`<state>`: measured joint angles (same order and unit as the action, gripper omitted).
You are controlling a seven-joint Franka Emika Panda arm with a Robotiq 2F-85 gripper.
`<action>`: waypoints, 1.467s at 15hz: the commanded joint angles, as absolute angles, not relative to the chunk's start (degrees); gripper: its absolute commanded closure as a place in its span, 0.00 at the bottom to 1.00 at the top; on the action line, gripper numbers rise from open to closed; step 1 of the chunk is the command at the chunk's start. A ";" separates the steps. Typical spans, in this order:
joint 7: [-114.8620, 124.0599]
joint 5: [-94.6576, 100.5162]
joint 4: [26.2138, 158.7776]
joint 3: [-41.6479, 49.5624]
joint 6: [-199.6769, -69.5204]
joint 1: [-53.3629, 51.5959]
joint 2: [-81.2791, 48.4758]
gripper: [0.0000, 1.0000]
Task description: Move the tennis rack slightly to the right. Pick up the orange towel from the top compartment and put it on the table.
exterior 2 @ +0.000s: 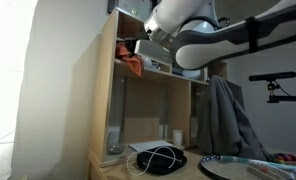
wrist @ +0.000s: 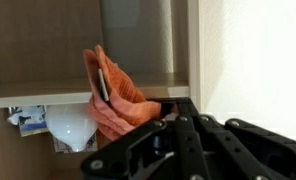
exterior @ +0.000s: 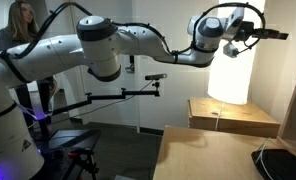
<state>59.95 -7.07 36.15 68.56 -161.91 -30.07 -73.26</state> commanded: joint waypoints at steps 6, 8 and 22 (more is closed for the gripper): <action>59.94 -7.08 36.06 68.07 -161.90 -30.39 -74.21 0.79; 59.94 -7.08 36.05 68.07 -161.90 -30.38 -74.21 0.71; 57.03 -7.07 35.31 66.92 -162.42 -28.57 -73.12 0.38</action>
<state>59.77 -7.08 36.08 68.06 -161.90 -30.27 -74.24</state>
